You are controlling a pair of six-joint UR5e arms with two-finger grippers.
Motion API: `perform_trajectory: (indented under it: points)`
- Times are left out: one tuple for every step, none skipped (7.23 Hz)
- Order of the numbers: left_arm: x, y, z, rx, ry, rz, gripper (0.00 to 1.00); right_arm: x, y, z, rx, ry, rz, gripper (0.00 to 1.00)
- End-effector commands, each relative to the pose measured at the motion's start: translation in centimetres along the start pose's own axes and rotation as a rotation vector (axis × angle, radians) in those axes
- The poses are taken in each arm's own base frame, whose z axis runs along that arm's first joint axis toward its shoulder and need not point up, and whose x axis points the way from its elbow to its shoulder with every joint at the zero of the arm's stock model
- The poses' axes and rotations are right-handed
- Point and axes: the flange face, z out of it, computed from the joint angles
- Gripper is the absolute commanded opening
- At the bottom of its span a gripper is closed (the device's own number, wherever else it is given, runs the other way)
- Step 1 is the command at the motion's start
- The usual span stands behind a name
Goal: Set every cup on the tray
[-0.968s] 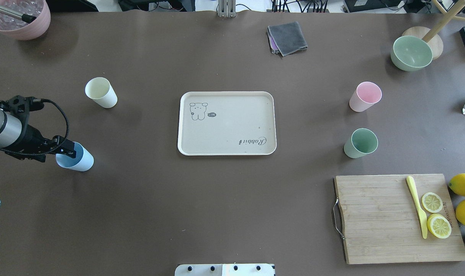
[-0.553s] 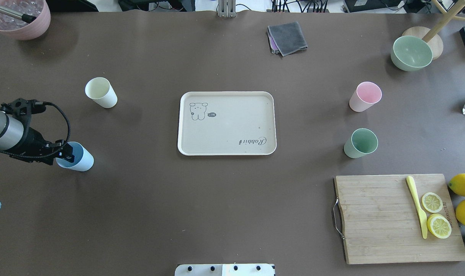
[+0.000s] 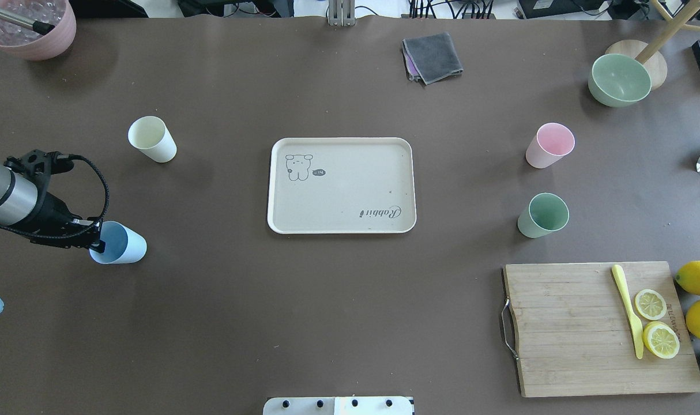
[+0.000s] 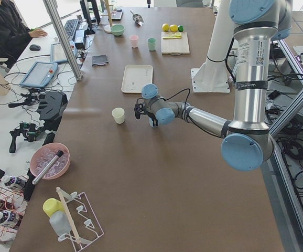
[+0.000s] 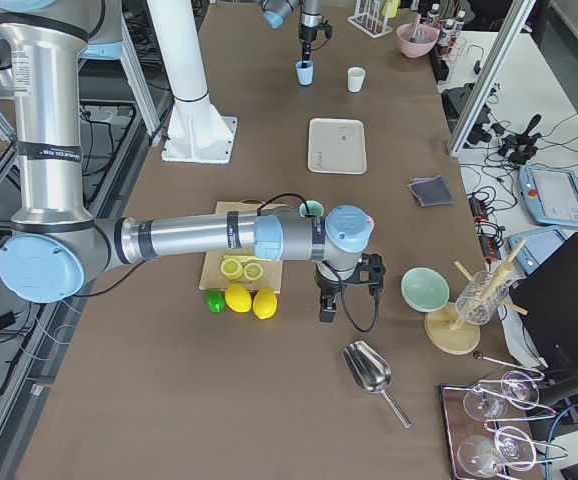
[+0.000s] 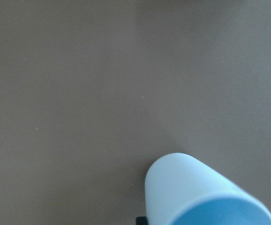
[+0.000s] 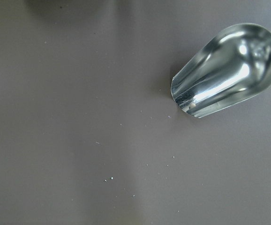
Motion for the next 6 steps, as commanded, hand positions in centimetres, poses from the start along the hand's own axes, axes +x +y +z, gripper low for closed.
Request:
perform_trajectory:
  points:
    - [3.1, -0.7, -1.4, -0.026, 0.020, -0.019, 0.00, -0.4, 0.0, -0.3, 0.005, -0.003, -0.007, 1.00]
    - [7.0, -2.0, -2.1, -0.026, 0.021, -0.061, 0.00, -0.8, 0.0, -0.7, 0.013, -0.005, -0.014, 1.00]
    - [12.0, -3.3, -3.3, -0.029, 0.019, -0.100, 0.00, -1.0, 0.0, -0.9, 0.016, -0.008, -0.017, 1.00]
    - [17.0, -4.3, -4.4, -0.033, 0.014, -0.143, 0.00, -2.2, -0.1, -1.1, 0.021, -0.007, -0.032, 1.00]
    - [20.2, -4.6, -4.4, -0.035, 0.021, -0.166, 0.00, -5.4, -1.3, -1.1, 0.022, 0.000, -0.019, 1.00]
    - [22.6, -4.8, -3.4, -0.049, 0.023, -0.191, 0.00, -8.7, -2.9, -1.0, 0.023, -0.004, -0.013, 1.00]
